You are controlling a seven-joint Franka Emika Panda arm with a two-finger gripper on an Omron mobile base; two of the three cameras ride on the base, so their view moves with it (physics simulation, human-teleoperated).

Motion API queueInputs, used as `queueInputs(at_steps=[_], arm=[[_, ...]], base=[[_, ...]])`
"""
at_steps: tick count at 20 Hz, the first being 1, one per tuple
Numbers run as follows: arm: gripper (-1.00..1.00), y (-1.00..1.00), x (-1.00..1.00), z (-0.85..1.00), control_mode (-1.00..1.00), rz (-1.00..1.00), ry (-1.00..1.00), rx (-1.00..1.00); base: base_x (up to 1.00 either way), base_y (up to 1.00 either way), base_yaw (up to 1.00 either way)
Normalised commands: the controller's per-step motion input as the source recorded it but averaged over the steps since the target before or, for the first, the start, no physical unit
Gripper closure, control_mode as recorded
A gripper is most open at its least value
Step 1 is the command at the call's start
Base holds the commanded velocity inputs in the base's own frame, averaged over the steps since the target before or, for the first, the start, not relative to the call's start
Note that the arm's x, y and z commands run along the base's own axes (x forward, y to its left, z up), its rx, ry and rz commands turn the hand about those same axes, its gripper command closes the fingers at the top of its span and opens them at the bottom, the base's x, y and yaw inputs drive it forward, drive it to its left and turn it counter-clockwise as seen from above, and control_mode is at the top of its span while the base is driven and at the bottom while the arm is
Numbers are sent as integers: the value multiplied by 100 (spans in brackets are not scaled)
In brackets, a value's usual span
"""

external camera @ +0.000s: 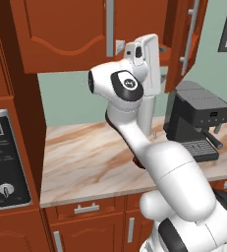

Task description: Retrieve the tupperware from the cabinet, then place the raw meat into the tupperware to avoid contamination.

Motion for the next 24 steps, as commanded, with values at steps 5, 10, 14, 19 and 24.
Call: queueInputs(at_steps=[5, 10, 14, 19, 24], arm=[[-100, -33, -41, 0, -100, -15, 0, 0], [-100, -45, -41, 0, -100, -14, 0, 0], [-100, -57, -31, -1, -100, -11, 0, 0], [-100, -68, -20, -8, -100, -8, 0, 0], [-100, -71, -16, -11, -100, -9, 2, 0]], base=[[0, 0, 0], [0, 0, 0], [0, 0, 0], [0, 0, 0], [0, 0, 0]])
